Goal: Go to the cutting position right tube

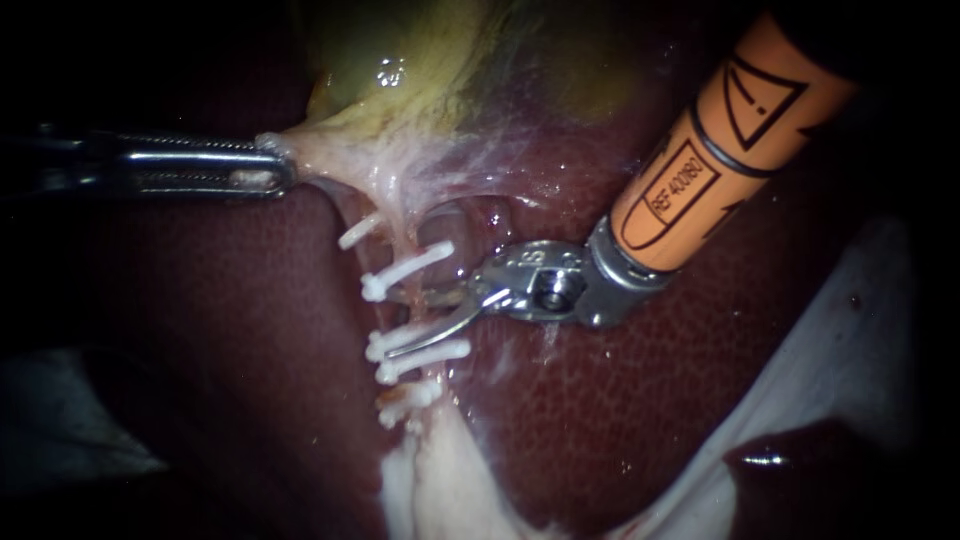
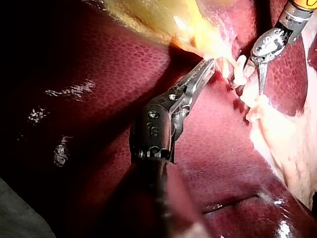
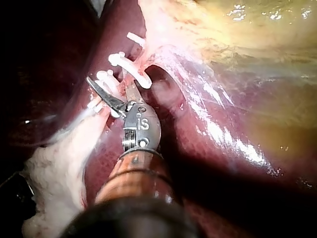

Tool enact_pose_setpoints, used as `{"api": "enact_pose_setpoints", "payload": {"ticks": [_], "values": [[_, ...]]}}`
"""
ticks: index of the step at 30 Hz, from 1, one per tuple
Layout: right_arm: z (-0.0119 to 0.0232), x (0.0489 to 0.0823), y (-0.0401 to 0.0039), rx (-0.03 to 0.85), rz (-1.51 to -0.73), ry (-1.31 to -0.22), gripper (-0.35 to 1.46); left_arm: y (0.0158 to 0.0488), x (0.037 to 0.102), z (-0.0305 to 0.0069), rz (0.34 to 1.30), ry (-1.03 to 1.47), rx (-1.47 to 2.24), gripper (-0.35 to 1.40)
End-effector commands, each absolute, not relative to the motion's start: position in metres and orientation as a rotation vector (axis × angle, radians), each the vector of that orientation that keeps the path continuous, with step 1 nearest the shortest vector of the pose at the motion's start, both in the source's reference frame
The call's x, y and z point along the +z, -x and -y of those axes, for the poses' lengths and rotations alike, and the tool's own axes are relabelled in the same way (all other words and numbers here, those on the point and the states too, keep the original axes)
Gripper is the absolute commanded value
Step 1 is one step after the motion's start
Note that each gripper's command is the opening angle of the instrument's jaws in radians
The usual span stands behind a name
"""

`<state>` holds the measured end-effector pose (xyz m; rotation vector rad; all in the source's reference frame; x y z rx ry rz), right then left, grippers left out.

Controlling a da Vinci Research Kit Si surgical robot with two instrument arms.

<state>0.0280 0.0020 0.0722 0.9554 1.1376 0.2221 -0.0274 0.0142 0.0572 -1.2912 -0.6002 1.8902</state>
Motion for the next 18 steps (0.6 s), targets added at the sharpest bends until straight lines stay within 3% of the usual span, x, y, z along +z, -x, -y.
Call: {"api": "enact_pose_setpoints", "payload": {"ticks": [1,18], "values": [[-0.0019,0.0722,-0.0283,0.224,-1.136,-0.952,1.29,0.0274,0.0572,-0.0143,0.600,1.291,1.890,-0.35],[-0.0017,0.0712,-0.0317,0.246,-1.208,-0.958,1.30,0.0276,0.0573,-0.0143,0.599,1.290,1.890,-0.35]]}}
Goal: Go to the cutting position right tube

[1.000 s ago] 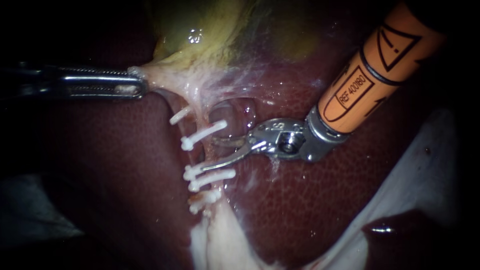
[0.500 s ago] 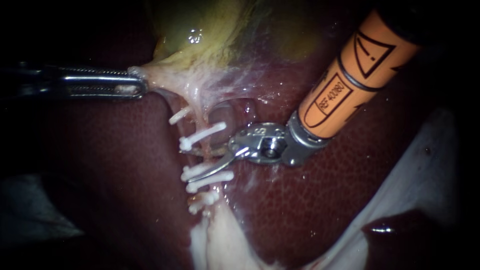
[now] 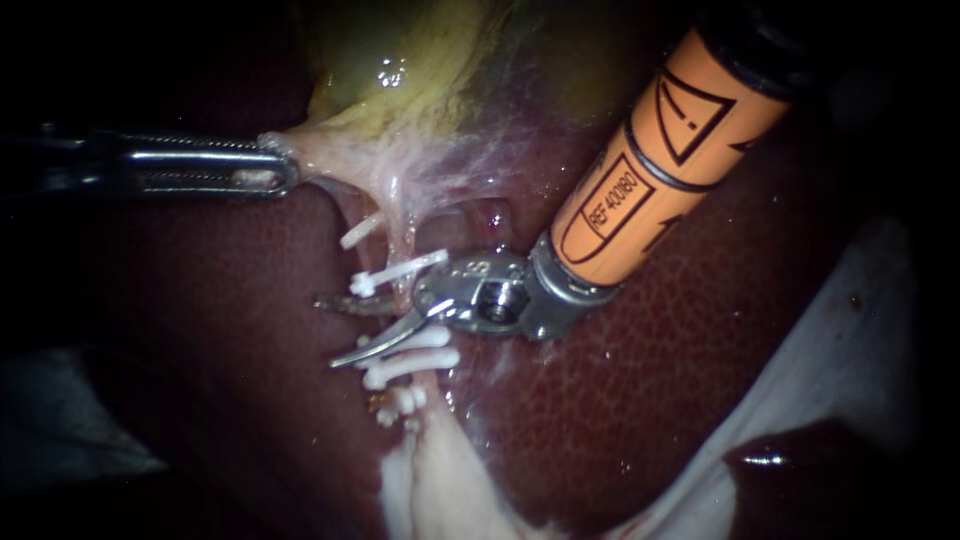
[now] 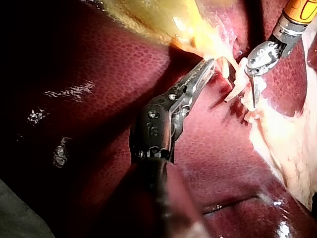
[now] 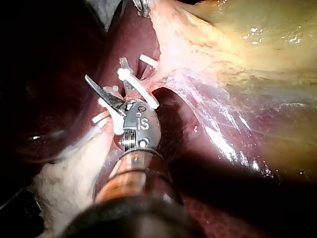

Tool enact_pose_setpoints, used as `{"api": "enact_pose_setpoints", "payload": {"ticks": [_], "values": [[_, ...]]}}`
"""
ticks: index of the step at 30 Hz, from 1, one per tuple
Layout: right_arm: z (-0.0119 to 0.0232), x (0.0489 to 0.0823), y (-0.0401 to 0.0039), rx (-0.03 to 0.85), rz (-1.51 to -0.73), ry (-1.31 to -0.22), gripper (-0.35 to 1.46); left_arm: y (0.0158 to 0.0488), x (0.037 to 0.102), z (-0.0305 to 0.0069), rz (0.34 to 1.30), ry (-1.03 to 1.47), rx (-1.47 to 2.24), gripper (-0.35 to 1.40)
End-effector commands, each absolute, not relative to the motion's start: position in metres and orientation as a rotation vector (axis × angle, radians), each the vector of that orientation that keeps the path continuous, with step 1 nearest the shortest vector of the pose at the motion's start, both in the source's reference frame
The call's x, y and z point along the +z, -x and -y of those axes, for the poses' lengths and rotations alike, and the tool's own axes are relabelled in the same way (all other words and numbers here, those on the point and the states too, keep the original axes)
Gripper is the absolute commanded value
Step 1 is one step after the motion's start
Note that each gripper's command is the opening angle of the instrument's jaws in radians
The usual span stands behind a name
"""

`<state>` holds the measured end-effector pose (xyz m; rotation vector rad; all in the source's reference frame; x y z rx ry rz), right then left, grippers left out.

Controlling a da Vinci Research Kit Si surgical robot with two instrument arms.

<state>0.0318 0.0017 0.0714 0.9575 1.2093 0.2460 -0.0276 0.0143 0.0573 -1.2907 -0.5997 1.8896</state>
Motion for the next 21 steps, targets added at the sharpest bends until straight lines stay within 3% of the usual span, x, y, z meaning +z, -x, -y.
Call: {"api": "enact_pose_setpoints", "payload": {"ticks": [1,13,21], "values": [[-0.0018,0.0711,-0.0317,0.247,-1.212,-0.959,1.30,0.0276,0.0573,-0.0143,0.599,1.290,1.890,-0.35],[-0.0014,0.0663,-0.0316,0.264,-1.217,-1.001,1.30,0.0274,0.0572,-0.0143,0.601,1.291,1.890,-0.35],[-0.0015,0.0662,-0.0316,0.265,-1.220,-1.002,1.30,0.0274,0.0574,-0.0144,0.601,1.291,1.890,-0.35]]}}
